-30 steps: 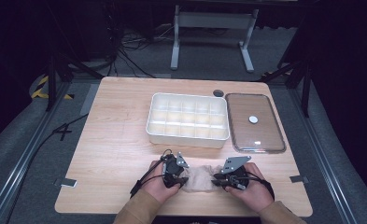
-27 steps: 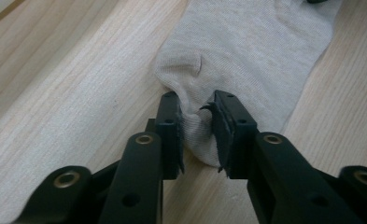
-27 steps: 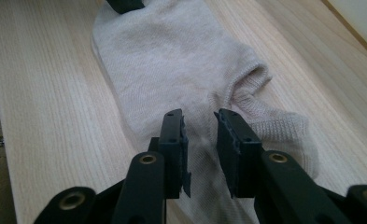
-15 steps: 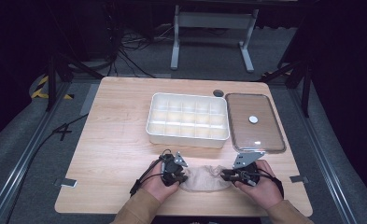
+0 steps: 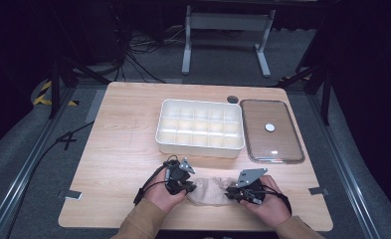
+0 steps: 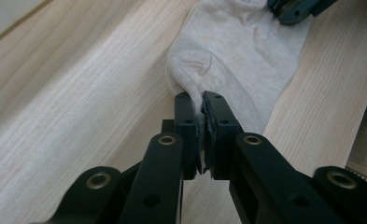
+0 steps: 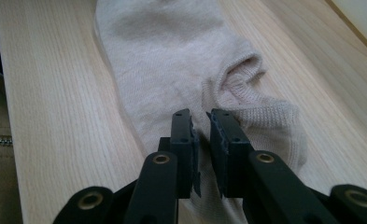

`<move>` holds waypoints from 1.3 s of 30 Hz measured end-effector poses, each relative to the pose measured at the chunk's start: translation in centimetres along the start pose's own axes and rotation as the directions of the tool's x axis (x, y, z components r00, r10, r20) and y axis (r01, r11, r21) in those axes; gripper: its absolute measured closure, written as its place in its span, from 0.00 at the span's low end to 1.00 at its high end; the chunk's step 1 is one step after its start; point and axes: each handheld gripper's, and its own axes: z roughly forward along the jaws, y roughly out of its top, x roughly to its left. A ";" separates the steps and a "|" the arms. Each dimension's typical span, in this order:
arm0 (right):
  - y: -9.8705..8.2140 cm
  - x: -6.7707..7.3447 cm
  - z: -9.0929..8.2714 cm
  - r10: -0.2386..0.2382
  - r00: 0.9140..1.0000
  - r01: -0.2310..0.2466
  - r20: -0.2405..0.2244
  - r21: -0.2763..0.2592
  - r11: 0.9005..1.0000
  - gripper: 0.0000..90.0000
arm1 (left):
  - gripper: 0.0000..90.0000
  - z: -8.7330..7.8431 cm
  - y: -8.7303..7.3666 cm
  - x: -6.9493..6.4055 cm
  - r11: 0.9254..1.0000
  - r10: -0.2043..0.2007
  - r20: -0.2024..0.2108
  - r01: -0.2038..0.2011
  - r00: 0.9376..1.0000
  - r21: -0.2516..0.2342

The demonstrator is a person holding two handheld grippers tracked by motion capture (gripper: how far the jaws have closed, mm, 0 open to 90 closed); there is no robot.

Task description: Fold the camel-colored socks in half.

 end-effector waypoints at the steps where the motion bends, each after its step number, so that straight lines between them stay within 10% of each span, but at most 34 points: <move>1: 0.1 0.1 0.1 -0.002 1.000 0.002 0.002 -0.003 1.000 0.88 | 0.95 -0.2 0.0 0.1 1.000 -0.002 0.004 0.002 1.000 -0.004; 23: 0.6 1.5 1.7 -0.020 0.999 0.016 -0.042 -0.096 0.995 0.85 | 0.94 -1.4 1.9 -1.4 0.995 0.058 0.084 -0.051 0.995 -0.080; 28: 0.2 1.3 -0.8 -0.011 1.000 0.010 -0.002 -0.141 0.990 0.86 | 0.94 -1.7 2.2 -1.2 0.996 0.060 0.085 -0.054 0.995 -0.069; 39: -1.6 0.1 -0.7 0.041 0.999 -0.040 0.018 -0.063 0.997 0.92 | 0.94 -1.8 2.8 -1.4 0.995 0.071 0.090 -0.064 0.993 -0.072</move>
